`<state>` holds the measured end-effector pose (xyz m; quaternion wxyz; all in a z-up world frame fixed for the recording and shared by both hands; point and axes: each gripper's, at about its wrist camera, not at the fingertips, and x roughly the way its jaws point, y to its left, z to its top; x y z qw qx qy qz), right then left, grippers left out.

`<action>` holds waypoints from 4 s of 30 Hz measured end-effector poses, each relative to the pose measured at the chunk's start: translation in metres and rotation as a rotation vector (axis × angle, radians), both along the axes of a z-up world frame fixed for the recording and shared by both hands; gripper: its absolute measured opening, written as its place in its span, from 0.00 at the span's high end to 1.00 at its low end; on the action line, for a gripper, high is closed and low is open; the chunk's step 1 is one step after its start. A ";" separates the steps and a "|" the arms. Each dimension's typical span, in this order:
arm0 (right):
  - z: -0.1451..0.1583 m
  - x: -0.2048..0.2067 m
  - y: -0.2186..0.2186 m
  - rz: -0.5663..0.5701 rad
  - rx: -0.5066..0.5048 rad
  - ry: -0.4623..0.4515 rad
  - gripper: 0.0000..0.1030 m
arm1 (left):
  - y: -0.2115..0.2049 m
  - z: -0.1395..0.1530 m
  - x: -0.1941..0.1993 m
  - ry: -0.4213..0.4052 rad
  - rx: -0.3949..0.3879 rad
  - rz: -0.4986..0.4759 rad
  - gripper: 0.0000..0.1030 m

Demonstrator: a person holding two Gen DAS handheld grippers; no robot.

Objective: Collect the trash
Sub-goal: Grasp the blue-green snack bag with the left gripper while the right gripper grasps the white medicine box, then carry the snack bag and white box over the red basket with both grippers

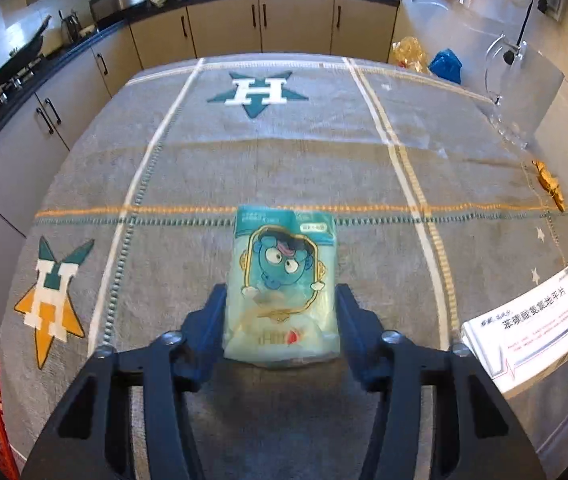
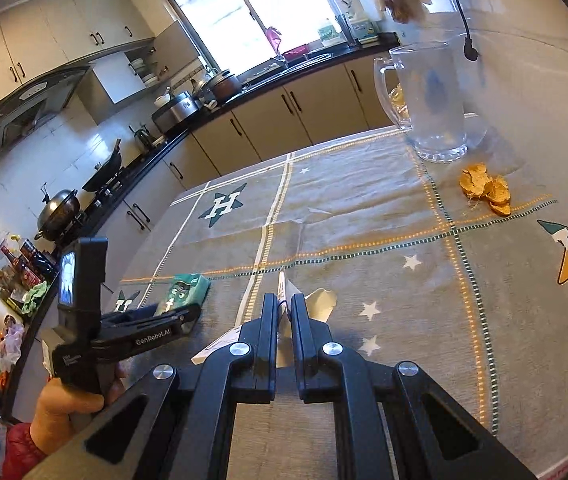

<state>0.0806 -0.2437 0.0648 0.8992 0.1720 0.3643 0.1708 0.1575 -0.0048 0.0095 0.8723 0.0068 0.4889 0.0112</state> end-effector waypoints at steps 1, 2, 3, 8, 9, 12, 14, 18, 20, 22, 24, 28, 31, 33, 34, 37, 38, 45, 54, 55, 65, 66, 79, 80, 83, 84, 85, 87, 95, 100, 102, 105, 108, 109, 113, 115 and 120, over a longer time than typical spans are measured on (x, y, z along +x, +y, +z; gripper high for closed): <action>0.000 0.000 0.000 0.002 0.001 -0.003 0.92 | 0.001 -0.001 -0.002 0.000 0.002 -0.005 0.52; 0.000 0.000 0.001 0.006 0.000 -0.005 0.92 | 0.001 -0.001 -0.005 -0.004 0.000 -0.010 0.52; 0.000 0.000 0.001 0.009 -0.001 -0.007 0.92 | 0.003 0.000 -0.010 -0.009 -0.004 -0.015 0.54; 0.002 -0.002 0.005 0.022 -0.006 -0.025 0.92 | 0.010 0.004 -0.039 -0.032 -0.022 -0.032 0.61; 0.003 -0.003 0.006 0.026 -0.007 -0.028 0.92 | 0.014 0.006 -0.046 -0.035 -0.033 -0.034 0.61; 0.005 -0.005 0.012 0.040 -0.015 -0.043 0.92 | 0.022 0.009 -0.068 -0.043 -0.052 -0.040 0.62; 0.005 -0.006 0.015 0.051 -0.018 -0.051 0.92 | 0.027 0.010 -0.081 -0.052 -0.054 -0.041 0.62; 0.007 -0.009 0.024 0.077 -0.014 -0.064 0.92 | 0.038 0.014 -0.107 -0.072 -0.062 -0.038 0.62; 0.007 -0.012 0.028 0.084 -0.007 -0.061 0.92 | 0.045 0.017 -0.122 -0.083 -0.074 -0.033 0.62; 0.008 -0.018 0.032 0.093 0.017 -0.053 0.92 | 0.049 0.021 -0.133 -0.095 -0.077 -0.031 0.62; 0.012 -0.031 0.037 0.097 0.018 -0.070 0.92 | 0.054 0.027 -0.148 -0.118 -0.076 -0.034 0.62; 0.016 -0.055 0.047 0.109 0.033 -0.085 0.92 | 0.060 0.035 -0.170 -0.150 -0.074 -0.027 0.62; 0.017 -0.072 0.054 0.113 0.038 -0.091 0.92 | 0.065 0.038 -0.184 -0.166 -0.080 -0.026 0.62; 0.019 -0.081 0.058 0.123 0.043 -0.092 0.92 | 0.068 0.040 -0.191 -0.180 -0.081 -0.024 0.62; 0.020 -0.084 0.060 0.125 0.042 -0.094 0.92 | 0.071 0.041 -0.194 -0.186 -0.081 -0.024 0.62; 0.024 -0.091 0.068 0.137 0.037 -0.100 0.92 | 0.077 0.041 -0.200 -0.201 -0.083 -0.016 0.62; 0.024 -0.092 0.070 0.140 0.036 -0.098 0.92 | 0.079 0.040 -0.201 -0.202 -0.089 -0.013 0.62; 0.029 -0.099 0.094 0.178 0.019 -0.090 0.92 | 0.096 0.038 -0.214 -0.216 -0.099 0.012 0.62; 0.042 -0.106 0.125 0.222 -0.013 -0.108 0.92 | 0.118 0.041 -0.227 -0.244 -0.112 0.050 0.62; 0.042 -0.106 0.128 0.227 -0.014 -0.107 0.92 | 0.121 0.041 -0.228 -0.246 -0.116 0.057 0.62; 0.055 -0.100 0.171 0.284 -0.024 -0.119 0.92 | 0.163 0.054 -0.241 -0.297 -0.124 0.128 0.62; 0.057 -0.100 0.178 0.294 -0.027 -0.124 0.92 | 0.170 0.056 -0.243 -0.303 -0.125 0.140 0.62; 0.075 -0.096 0.286 0.435 -0.063 -0.154 0.92 | 0.277 0.066 -0.278 -0.351 -0.102 0.351 0.61; 0.076 -0.096 0.294 0.446 -0.066 -0.154 0.92 | 0.283 0.066 -0.281 -0.351 -0.099 0.366 0.61; 0.076 -0.096 0.318 0.470 -0.070 -0.156 0.92 | 0.307 0.061 -0.289 -0.343 -0.102 0.413 0.61; 0.076 -0.096 0.325 0.477 -0.071 -0.157 0.92 | 0.312 0.059 -0.291 -0.340 -0.103 0.423 0.61; 0.075 -0.096 0.334 0.484 -0.077 -0.160 0.92 | 0.317 0.056 -0.292 -0.335 -0.104 0.435 0.61; 0.073 -0.096 0.351 0.491 -0.096 -0.167 0.92 | 0.325 0.052 -0.293 -0.325 -0.109 0.449 0.61; 0.054 -0.089 0.397 0.483 -0.148 -0.155 0.92 | 0.335 0.033 -0.290 -0.292 -0.116 0.467 0.61; 0.046 -0.077 0.419 0.469 -0.140 -0.130 0.92 | 0.337 0.026 -0.287 -0.280 -0.109 0.479 0.61; 0.044 -0.075 0.426 0.461 -0.138 -0.127 0.92 | 0.340 0.024 -0.286 -0.277 -0.110 0.482 0.60; 0.037 -0.072 0.434 0.450 -0.136 -0.122 0.92 | 0.341 0.020 -0.284 -0.267 -0.113 0.487 0.60; 0.026 -0.068 0.444 0.437 -0.145 -0.114 0.92 | 0.342 0.016 -0.282 -0.259 -0.114 0.487 0.60; 0.023 -0.068 0.449 0.438 -0.156 -0.114 0.92 | 0.342 0.015 -0.282 -0.259 -0.116 0.487 0.60; 0.006 -0.068 0.461 0.455 -0.187 -0.096 0.92 | 0.341 0.011 -0.281 -0.251 -0.115 0.484 0.59; 0.001 -0.069 0.462 0.476 -0.187 -0.080 0.91 | 0.342 0.009 -0.280 -0.247 -0.110 0.483 0.59; -0.005 -0.074 0.462 0.542 -0.168 -0.038 0.88 | 0.344 0.007 -0.279 -0.248 -0.107 0.489 0.56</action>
